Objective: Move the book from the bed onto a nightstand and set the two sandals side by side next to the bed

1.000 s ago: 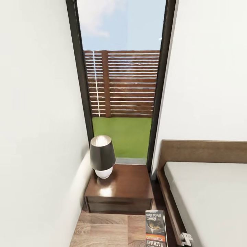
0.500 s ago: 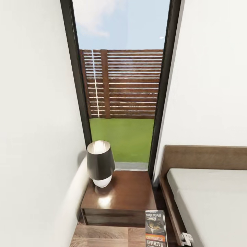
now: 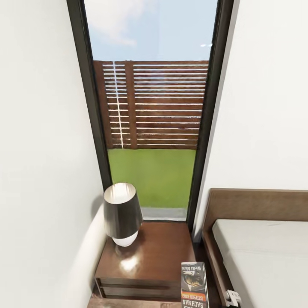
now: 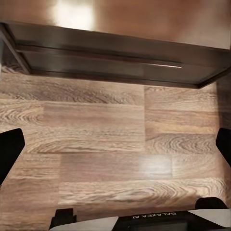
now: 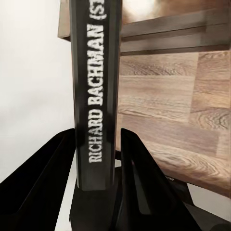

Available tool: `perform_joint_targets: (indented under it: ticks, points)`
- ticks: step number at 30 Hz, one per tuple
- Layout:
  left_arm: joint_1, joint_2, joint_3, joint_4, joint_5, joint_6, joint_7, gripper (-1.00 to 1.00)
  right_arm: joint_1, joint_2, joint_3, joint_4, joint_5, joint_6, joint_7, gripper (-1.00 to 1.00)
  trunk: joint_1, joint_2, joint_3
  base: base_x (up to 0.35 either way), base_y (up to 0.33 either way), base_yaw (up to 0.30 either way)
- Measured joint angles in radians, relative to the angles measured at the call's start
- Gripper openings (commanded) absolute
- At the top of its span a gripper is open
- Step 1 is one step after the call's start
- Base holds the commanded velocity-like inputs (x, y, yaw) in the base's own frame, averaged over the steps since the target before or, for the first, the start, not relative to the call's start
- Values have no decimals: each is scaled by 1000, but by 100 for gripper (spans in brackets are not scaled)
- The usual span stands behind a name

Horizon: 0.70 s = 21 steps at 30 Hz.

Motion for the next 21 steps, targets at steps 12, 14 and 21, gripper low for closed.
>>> perform_joint_targets:
  ticks: [12,14,21]
  points:
    - [0,0,-1,0,0,0,0,100,0,0,-2,0,-1,0,0,-100,0,0,0,151,0,0]
    - [0,0,-1,0,0,0,0,100,0,0,-3,0,-1,0,0,-100,0,0,0,267,0,0]
    - [0,0,-1,0,0,0,0,100,0,-1,-2,0,-1,0,0,-100,0,0,0,309,0,0]
